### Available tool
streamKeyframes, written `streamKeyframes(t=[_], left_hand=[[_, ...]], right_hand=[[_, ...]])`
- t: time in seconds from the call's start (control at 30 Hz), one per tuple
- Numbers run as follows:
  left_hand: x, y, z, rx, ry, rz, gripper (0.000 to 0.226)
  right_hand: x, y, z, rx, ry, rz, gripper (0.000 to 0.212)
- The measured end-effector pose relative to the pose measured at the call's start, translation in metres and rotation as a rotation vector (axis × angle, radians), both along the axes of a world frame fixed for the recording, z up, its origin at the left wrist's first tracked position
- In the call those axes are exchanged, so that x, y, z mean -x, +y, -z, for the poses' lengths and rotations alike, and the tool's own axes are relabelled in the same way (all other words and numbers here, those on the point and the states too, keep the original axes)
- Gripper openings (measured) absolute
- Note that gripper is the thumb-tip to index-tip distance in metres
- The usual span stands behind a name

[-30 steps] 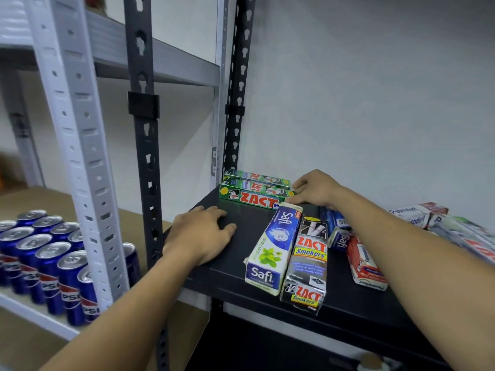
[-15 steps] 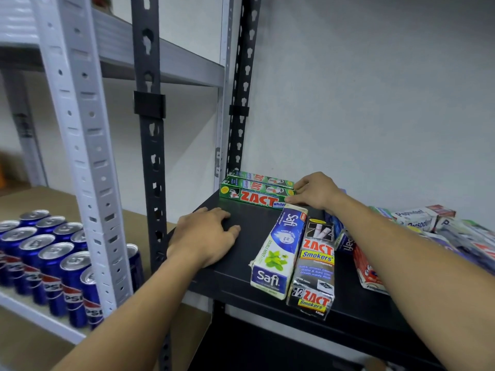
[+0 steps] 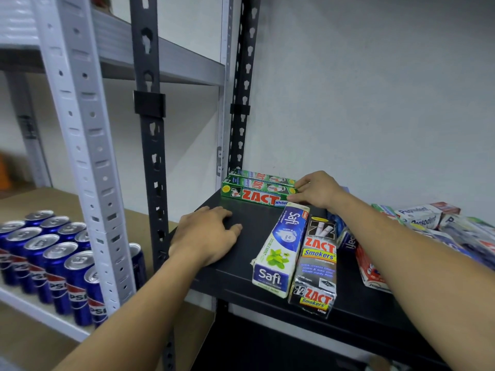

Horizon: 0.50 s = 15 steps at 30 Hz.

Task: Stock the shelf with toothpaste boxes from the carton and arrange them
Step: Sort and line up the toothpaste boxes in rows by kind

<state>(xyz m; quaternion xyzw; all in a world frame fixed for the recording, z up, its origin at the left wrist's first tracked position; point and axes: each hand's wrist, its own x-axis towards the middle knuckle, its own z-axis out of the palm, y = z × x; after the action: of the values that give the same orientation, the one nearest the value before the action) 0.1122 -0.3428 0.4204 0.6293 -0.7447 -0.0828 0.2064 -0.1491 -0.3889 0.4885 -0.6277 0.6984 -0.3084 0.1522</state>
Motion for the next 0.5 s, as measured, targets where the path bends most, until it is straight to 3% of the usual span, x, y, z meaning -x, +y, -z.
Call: streamKeyframes(t=[0.5], left_hand=[[0.0005, -0.0012, 0.0001, 0.014, 0.009, 0.002, 0.062]], right_hand=[[0.0007, -0.0017, 0.0012, 0.01, 0.046, -0.01, 0.05]])
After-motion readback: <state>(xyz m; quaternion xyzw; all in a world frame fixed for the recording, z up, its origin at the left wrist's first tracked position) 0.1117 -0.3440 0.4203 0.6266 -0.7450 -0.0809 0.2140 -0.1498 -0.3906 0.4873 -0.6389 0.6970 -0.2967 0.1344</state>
